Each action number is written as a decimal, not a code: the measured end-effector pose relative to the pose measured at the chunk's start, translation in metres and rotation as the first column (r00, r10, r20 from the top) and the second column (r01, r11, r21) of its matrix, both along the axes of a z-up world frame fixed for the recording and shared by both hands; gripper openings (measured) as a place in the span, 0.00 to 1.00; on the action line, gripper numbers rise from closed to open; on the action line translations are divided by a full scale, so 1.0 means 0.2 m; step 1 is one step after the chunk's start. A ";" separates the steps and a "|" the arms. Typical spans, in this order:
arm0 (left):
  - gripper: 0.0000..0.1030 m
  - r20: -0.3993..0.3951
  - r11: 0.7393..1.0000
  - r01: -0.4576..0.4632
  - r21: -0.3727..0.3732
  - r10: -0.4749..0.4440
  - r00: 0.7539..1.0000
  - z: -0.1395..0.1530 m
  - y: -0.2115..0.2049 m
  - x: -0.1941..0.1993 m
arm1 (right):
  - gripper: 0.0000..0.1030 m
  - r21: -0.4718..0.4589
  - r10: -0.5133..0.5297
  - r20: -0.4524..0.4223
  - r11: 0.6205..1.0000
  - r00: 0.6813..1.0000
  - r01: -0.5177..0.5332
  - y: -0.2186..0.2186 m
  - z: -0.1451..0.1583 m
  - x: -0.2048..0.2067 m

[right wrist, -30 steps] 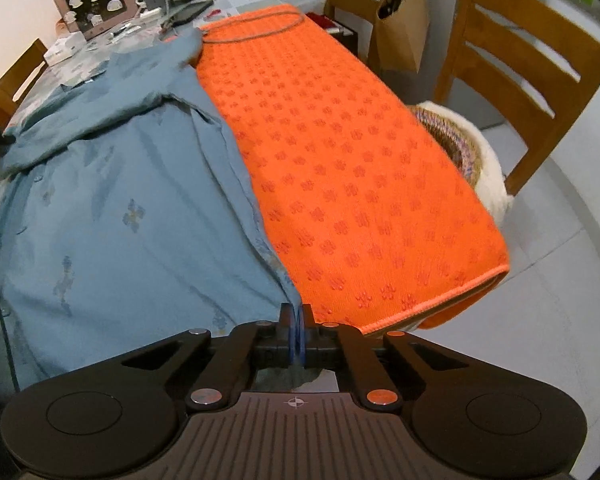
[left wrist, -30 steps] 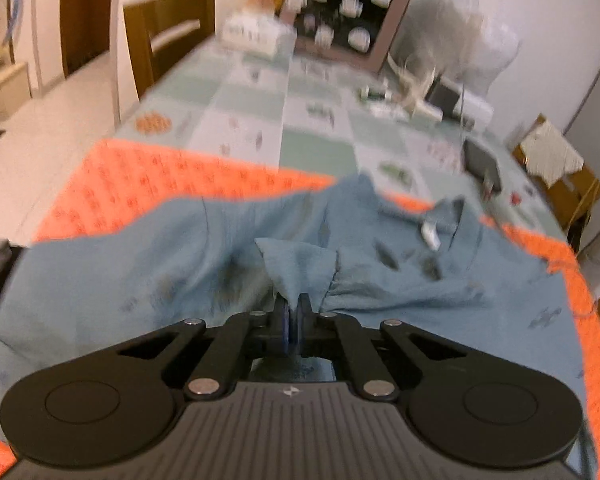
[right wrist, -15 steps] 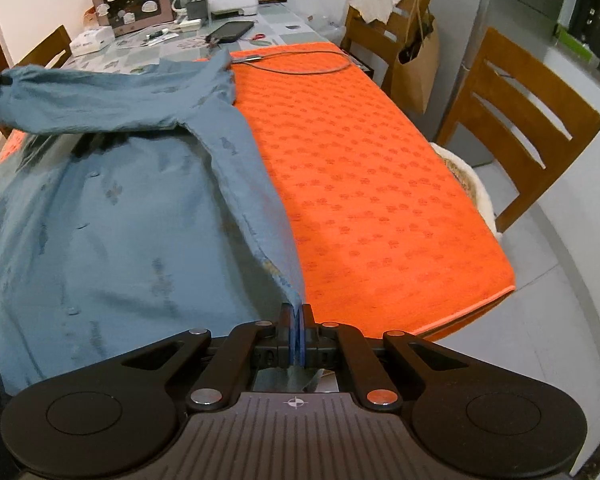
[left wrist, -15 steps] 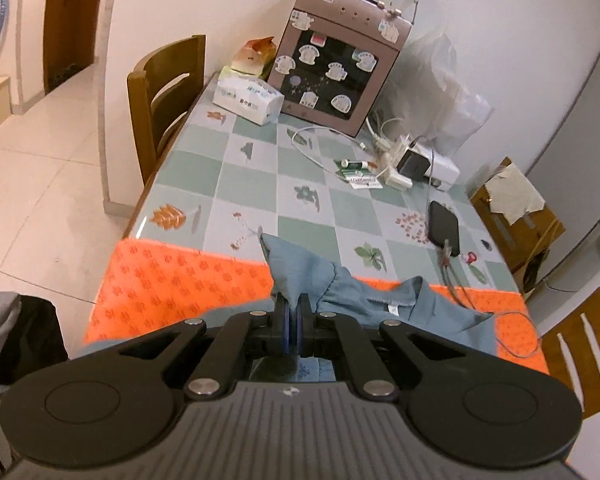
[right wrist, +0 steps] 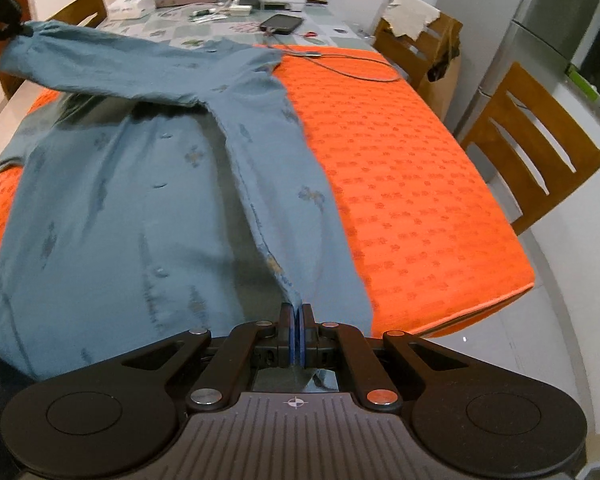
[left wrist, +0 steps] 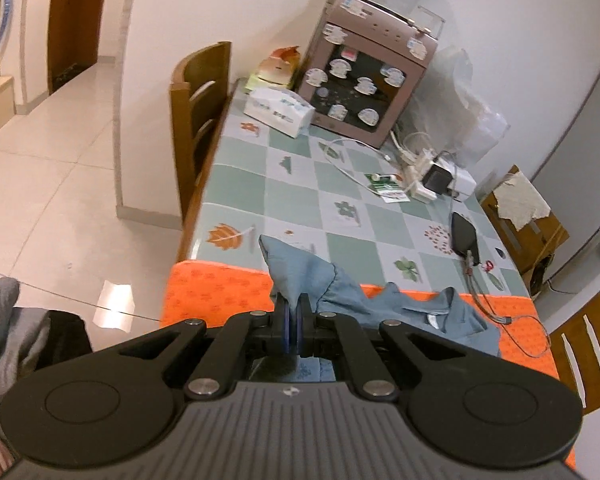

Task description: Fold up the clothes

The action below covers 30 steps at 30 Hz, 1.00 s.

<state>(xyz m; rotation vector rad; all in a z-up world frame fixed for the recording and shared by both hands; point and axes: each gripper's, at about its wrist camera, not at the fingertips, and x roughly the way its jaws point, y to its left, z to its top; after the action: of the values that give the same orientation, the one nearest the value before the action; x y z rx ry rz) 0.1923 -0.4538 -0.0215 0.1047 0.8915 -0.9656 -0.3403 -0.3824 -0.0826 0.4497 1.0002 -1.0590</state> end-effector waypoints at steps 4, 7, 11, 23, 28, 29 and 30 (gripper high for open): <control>0.03 -0.010 1.000 -0.011 -0.003 0.011 1.000 0.01 0.09 0.05 | 0.05 0.013 0.028 -0.012 1.000 1.000 -0.028 0.05 -0.02 0.08; 0.03 -0.004 1.000 -0.021 -0.005 0.021 1.000 0.03 0.15 0.08 | 0.05 0.028 0.039 -0.015 0.999 0.999 -0.039 0.10 -0.05 0.12; 0.03 0.006 0.999 -0.032 -0.003 0.032 0.999 0.04 0.20 0.12 | 0.05 0.064 0.051 0.000 0.997 0.999 -0.051 0.14 -0.10 0.17; 0.03 0.027 0.993 -0.064 0.099 0.061 0.998 -0.11 0.31 0.16 | 0.06 0.129 0.041 0.015 0.991 0.999 -0.042 0.23 -0.34 0.24; 0.03 0.023 0.996 -0.068 0.064 0.067 0.998 -0.18 0.36 0.11 | 0.15 0.118 0.054 0.045 0.991 0.998 -0.059 0.26 -0.33 0.21; 0.03 0.032 0.997 -0.059 0.043 0.057 0.998 -0.15 0.37 0.08 | 0.19 0.107 0.045 0.057 0.993 0.997 -0.051 0.26 -0.30 0.19; 0.03 0.046 0.999 -0.044 0.019 0.043 0.998 -0.12 0.37 0.04 | 0.20 0.095 0.036 0.068 0.995 0.997 -0.043 0.26 -0.27 0.17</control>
<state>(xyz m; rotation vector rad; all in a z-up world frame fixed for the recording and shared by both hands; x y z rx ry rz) 0.2008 -0.3794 -0.0459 0.1236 0.8580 -0.9106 -0.3054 -0.3300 -0.1370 0.5390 1.0003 -0.9570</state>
